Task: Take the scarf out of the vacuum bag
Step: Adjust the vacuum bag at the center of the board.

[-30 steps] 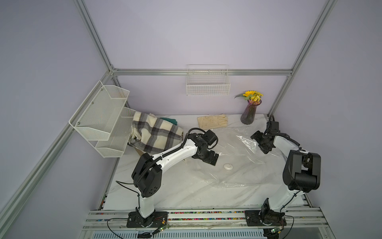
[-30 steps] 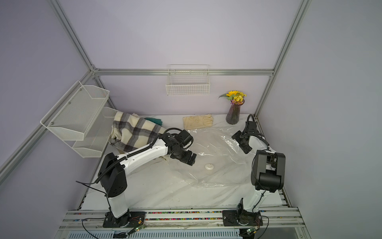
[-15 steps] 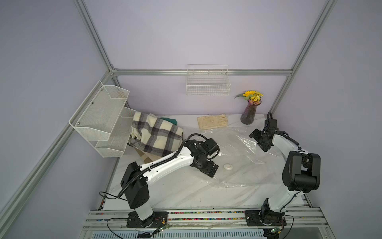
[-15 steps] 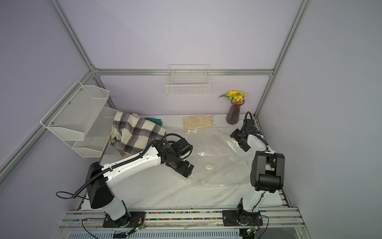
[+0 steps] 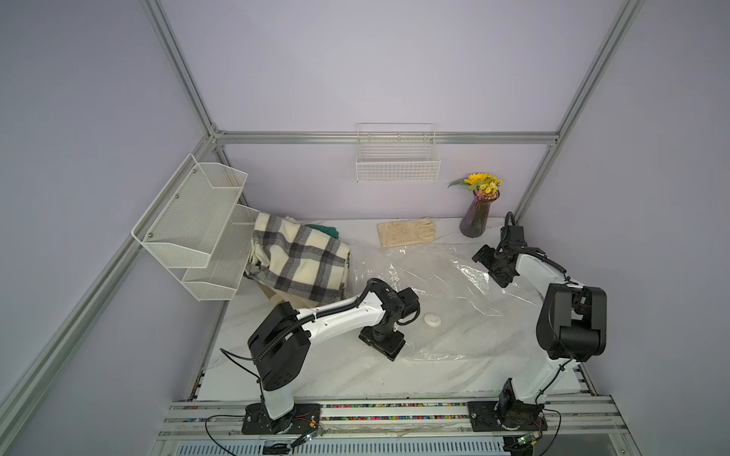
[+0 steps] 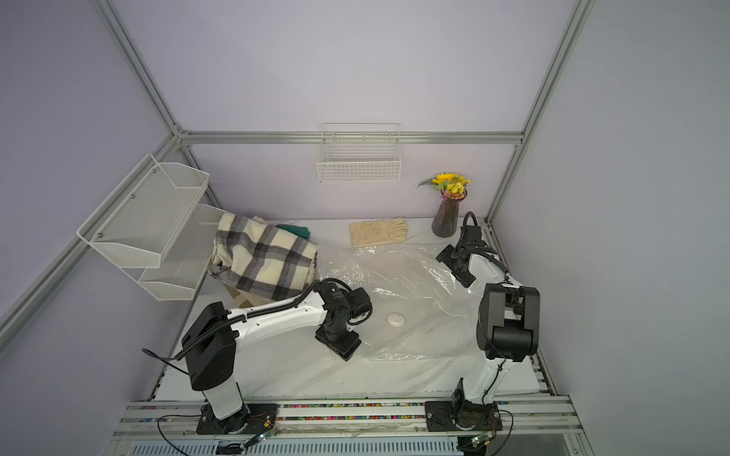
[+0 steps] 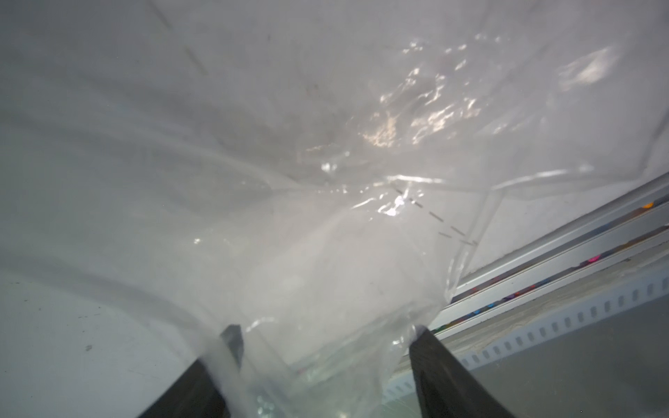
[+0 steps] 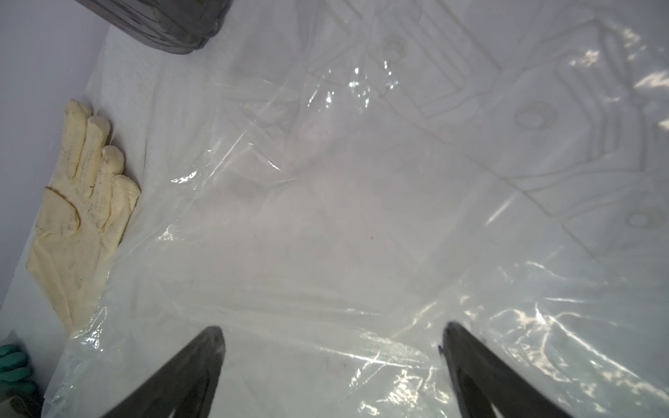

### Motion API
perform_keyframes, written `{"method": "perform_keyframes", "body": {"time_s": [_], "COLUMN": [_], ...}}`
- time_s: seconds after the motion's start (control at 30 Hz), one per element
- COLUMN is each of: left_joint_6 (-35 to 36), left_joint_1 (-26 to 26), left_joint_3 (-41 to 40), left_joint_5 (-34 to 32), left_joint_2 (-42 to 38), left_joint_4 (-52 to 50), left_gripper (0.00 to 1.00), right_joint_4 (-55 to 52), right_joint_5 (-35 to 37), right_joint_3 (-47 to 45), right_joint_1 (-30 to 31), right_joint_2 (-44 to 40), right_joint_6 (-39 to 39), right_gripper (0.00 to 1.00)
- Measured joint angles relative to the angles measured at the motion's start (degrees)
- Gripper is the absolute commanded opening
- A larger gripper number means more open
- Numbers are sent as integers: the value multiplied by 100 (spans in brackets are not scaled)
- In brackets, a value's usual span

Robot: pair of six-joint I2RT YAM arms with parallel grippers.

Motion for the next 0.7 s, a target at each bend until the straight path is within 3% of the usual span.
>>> {"method": "perform_keyframes", "body": {"time_s": [0.1,0.3,0.53,0.7], "left_joint_6": [4,9,-103,-278], "left_joint_1": [-2,-17,-22,2], "left_joint_3": [-264,-710,-352,713], "left_joint_5": [4,22,-518,-1731], "left_joint_2": [26,267,238,-658], "left_joint_4": [-26,-20,-238,-367], "left_gripper": [75,100,100,100], "right_joint_4": [13,39,133,302], "right_joint_5": [0,0,-92,-13], "right_joint_3": [-2,-4,-92,-271], "right_joint_1": [37,70,70,164], "right_joint_2": [39,46,20,-369], "right_joint_6": [0,-4,-42,-175], "right_gripper": [97,97,97,97]}}
